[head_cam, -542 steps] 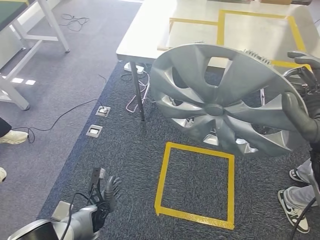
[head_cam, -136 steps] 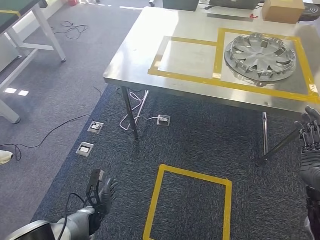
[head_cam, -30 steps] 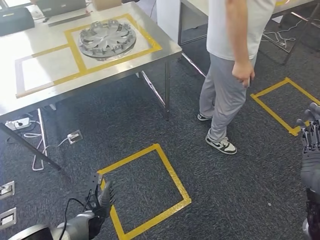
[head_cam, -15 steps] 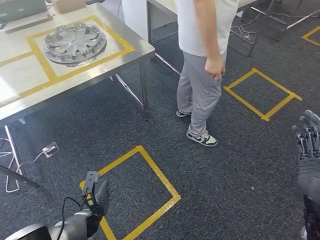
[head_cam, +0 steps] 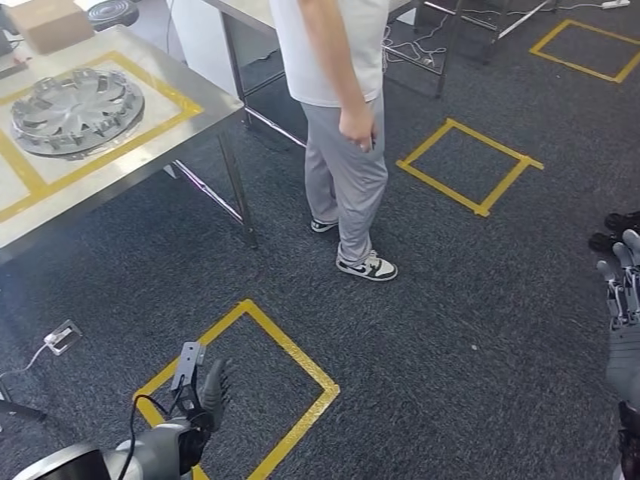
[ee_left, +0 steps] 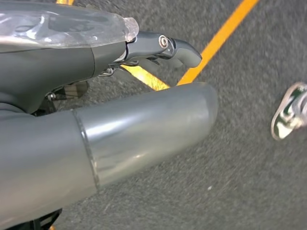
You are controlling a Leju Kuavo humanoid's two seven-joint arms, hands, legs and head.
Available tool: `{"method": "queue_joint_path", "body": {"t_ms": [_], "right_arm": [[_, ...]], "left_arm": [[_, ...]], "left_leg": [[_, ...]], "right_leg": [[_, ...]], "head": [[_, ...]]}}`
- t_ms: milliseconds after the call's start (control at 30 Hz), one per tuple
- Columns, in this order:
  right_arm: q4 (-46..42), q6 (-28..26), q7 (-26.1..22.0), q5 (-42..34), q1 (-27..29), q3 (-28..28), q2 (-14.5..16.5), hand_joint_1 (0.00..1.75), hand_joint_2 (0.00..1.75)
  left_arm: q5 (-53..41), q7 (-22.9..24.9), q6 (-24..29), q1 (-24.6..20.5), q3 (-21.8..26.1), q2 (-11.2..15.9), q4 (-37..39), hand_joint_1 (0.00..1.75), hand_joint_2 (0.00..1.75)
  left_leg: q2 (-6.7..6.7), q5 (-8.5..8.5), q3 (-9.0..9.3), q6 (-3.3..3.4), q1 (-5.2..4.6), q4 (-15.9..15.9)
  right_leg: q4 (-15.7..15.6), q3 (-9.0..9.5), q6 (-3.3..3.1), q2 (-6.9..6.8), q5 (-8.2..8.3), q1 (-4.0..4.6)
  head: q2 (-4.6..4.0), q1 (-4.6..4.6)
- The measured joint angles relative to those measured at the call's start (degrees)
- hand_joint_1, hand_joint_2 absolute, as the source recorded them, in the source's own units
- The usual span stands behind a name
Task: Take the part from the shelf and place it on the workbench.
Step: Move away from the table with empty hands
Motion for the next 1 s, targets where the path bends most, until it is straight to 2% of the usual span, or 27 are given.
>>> {"method": "queue_joint_path", "body": {"t_ms": [33,67,100,133,167,200,233,267,333,367,400,467,500,533,600,633,667,700,733,767,800,833,867,900,933,1000], "right_arm": [[-0.19,0.03,0.02,0.12,0.15,-0.18,0.01,0.0,0.0],[-0.31,0.11,0.06,0.29,0.28,-0.31,0.01,0.0,0.0],[-0.38,0.22,0.15,0.49,0.49,-0.45,0.02,0.0,0.0],[-0.43,0.35,0.22,0.67,0.79,-0.6,0.03,0.0,0.0],[-0.51,0.5,0.28,0.83,1.12,-0.69,0.03,0.0,0.0],[-0.62,0.6,0.33,0.93,1.36,-0.76,0.04,0.0,0.0],[-0.75,0.66,0.34,1.0,1.5,-0.79,0.04,0.0,0.0],[-0.9,0.69,0.36,1.05,1.57,-0.79,0.04,0.0,0.0],[-1.14,0.71,0.35,1.1,1.64,-0.81,0.04,0.0,0.0],[-1.25,0.71,0.35,1.11,1.75,-0.83,0.04,0.0,0.0],[-1.33,0.71,0.36,1.11,1.88,-0.84,0.04,0.0,0.0],[-1.57,0.71,0.37,1.12,2.18,-0.88,0.04,0.0,0.0],[-1.71,0.72,0.36,1.13,2.31,-0.91,0.04,0.0,0.0],[-1.87,0.76,0.33,1.13,2.32,-0.96,0.04,0.0,0.0],[-2.04,0.9,0.18,1.12,2.24,-1.0,0.04,0.0,0.0],[-2.07,1.01,0.09,1.11,2.23,-0.98,0.04,0.0,0.0],[-2.07,1.08,-0.02,1.11,2.32,-0.94,0.04,0.0,0.0],[-2.07,1.14,-0.08,1.11,2.43,-0.9,0.04,0.0,0.0],[-2.06,1.18,-0.17,1.11,2.52,-0.88,0.04,0.0,0.0],[-2.07,1.19,-0.26,1.13,2.55,-0.88,0.04,0.0,0.0],[-2.09,1.21,-0.38,1.22,2.55,-0.88,0.04,0.0,0.0],[-2.15,1.21,-0.52,1.4,2.55,-0.92,0.04,0.0,0.0],[-2.23,1.16,-0.63,1.69,2.57,-0.98,0.04,0.0,0.0],[-2.34,1.07,-0.69,1.99,2.62,-1.07,0.04,0.0,0.0],[-2.51,0.95,-0.68,2.28,2.77,-1.17,0.04,0.0,0.0],[-2.96,0.72,-0.52,2.63,3.29,-1.31,0.04,0.0,0.0]], "left_arm": [[-0.48,-0.03,0.2,-0.13,-0.01,-0.02,-0.01,0.0,0.0],[-0.97,-0.16,0.49,-0.17,-0.01,-0.02,-0.01,0.0,0.0],[-1.37,-0.29,0.73,-0.12,-0.02,-0.06,-0.01,0.0,0.0],[-1.57,-0.35,0.81,-0.02,-0.02,-0.08,-0.01,0.0,0.0],[-1.48,-0.33,0.64,0.11,-0.02,-0.09,-0.01,0.0,0.0],[-1.17,-0.22,0.24,0.2,-0.02,-0.11,-0.01,0.0,0.0],[-0.8,-0.04,-0.24,0.23,-0.02,-0.12,-0.01,0.0,0.0],[-0.44,0.13,-0.68,0.22,-0.02,-0.12,-0.01,0.0,0.0],[-0.09,0.3,-1.16,0.17,-0.02,-0.08,-0.01,0.0,0.0],[-0.02,0.32,-1.26,0.15,-0.02,-0.08,-0.01,0.0,0.0],[0.04,0.33,-1.32,0.12,-0.02,-0.1,-0.01,0.0,0.0],[0.06,0.34,-1.32,-0.02,-0.02,-0.23,-0.03,0.0,0.0],[0.04,0.34,-1.31,-0.14,-0.02,-0.27,-0.05,0.0,0.0],[0.01,0.33,-1.32,-0.25,-0.01,-0.35,-0.08,0.0,0.0],[0.1,0.33,-1.34,-0.28,-0.01,-0.42,-0.11,0.0,0.0],[0.17,0.34,-1.37,-0.13,-0.01,-0.44,-0.11,0.0,0.0],[0.23,0.38,-1.4,0.07,-0.02,-0.43,-0.11,0.0,0.0],[0.26,0.41,-1.43,0.25,-0.02,-0.43,-0.11,0.0,0.0],[0.27,0.44,-1.45,0.4,-0.02,-0.42,-0.11,0.0,0.0],[0.26,0.45,-1.47,0.46,-0.02,-0.41,-0.11,0.0,0.0],[0.22,0.46,-1.5,0.46,-0.02,-0.42,-0.11,0.0,0.0],[0.14,0.47,-1.56,0.43,-0.02,-0.44,-0.11,0.0,0.0],[0.03,0.5,-1.66,0.4,-0.02,-0.45,-0.11,0.0,0.0],[-0.07,0.56,-1.75,0.36,-0.02,-0.46,-0.11,0.0,0.0],[-0.14,0.66,-1.82,0.32,-0.02,-0.46,-0.11,0.0,0.0],[-0.09,0.83,-1.86,0.21,-0.01,-0.5,-0.12,0.0,0.0]], "left_leg": [[-1.59,-1.4,-0.82,-0.31,0.12,2.06],[-3.5,-3.41,-2.44,-0.5,0.26,5.71],[-4.57,-5.44,-4.61,-0.56,0.31,10.27],[-5.07,-6.91,-6.73,-0.6,0.32,14.48],[-5.27,-7.33,-8.28,-0.57,0.32,17.22],[-5.32,-6.38,-8.62,-0.46,0.33,17.24],[-5.51,-4.31,-7.69,-0.27,0.33,14.54],[-6.23,-1.67,-5.86,0.0,0.34,9.97],[-8.72,1.67,-2.47,0.38,0.53,1.76],[-9.48,2.26,-1.64,0.43,0.54,-0.33],[-9.68,2.16,-1.47,0.42,0.53,-0.87],[-8.54,2.24,-1.42,0.64,0.36,-0.99],[-8.0,2.29,-1.28,0.88,0.44,-1.23],[-7.39,2.34,-1.12,1.18,0.54,-1.47],[-6.16,2.36,-0.9,1.63,0.71,-1.83],[-5.53,2.3,-0.9,1.77,0.68,-1.83],[-4.82,2.26,-0.92,1.79,0.66,-1.8],[-4.14,2.23,-0.95,1.78,0.63,-1.79],[-3.39,2.19,-0.95,1.72,0.63,-1.76],[-2.72,2.12,-0.9,1.63,0.63,-1.73],[-2.15,2.05,-0.8,1.51,0.63,-1.7],[-1.6,1.95,-0.65,1.35,0.6,-1.66],[-1.1,1.86,-0.5,1.12,0.49,-1.62],[-0.68,1.81,-0.38,0.86,0.37,-1.59],[-0.21,1.77,-0.25,0.56,0.28,-1.58],[0.65,1.7,-0.03,-0.11,0.25,-1.65]], "right_leg": [[-0.09,0.13,-0.34,0.64,0.26,-0.17],[-0.08,0.1,-0.55,1.3,0.43,-0.27],[-0.04,0.0,-0.7,2.05,0.54,-0.27],[0.0,-0.07,-0.78,2.88,0.59,-0.25],[0.06,-0.1,-0.81,3.83,0.59,-0.22],[0.14,-0.09,-0.8,4.76,0.57,-0.2],[0.23,-0.04,-0.77,5.66,0.52,-0.2],[0.32,0.01,-0.71,6.55,0.46,-0.2],[0.5,-0.17,-0.42,8.06,0.35,-0.24],[0.57,-0.4,-0.15,8.68,0.35,-0.34],[0.62,-0.65,0.17,9.2,0.35,-0.47],[0.46,-1.14,0.95,10.18,0.43,-0.68],[0.61,-1.32,1.26,9.78,0.27,-0.67],[1.41,-1.78,1.52,8.49,-0.28,-0.57],[6.51,-4.05,1.9,4.71,-3.18,-0.49],[10.78,-6.07,2.12,3.43,-5.28,-0.56],[15.01,-8.07,2.37,2.94,-7.06,-0.71],[17.87,-9.4,2.56,2.78,-7.96,-0.84],[18.77,-9.77,2.7,2.66,-7.78,-0.96],[16.71,-8.65,2.73,2.44,-6.31,-1.02],[12.85,-6.59,2.68,2.0,-4.27,-1.06],[7.96,-4.05,2.54,0.91,-2.37,-1.02],[4.03,-2.03,2.23,-0.1,-1.12,-0.82],[1.6,-0.84,1.88,-0.82,-0.57,-0.58],[0.39,-0.35,1.51,-1.15,-0.5,-0.34],[0.36,-0.35,0.72,-0.01,-0.38,-0.18]], "head": [[0.0,-0.08],[0.0,-0.17],[0.0,-0.27],[0.0,-0.34],[0.0,-0.37],[0.0,-0.4],[0.0,-0.44],[0.0,-0.48],[0.0,-0.46],[0.0,-0.49],[0.0,-0.52],[0.0,-0.65],[0.0,-0.64],[0.0,-0.51],[0.0,-0.11],[0.0,0.08],[0.0,0.14],[0.0,0.14],[0.0,0.14],[0.0,0.14],[0.0,0.14],[0.0,0.15],[0.0,0.12],[0.0,0.12],[0.0,0.09],[0.0,0.09]]}}
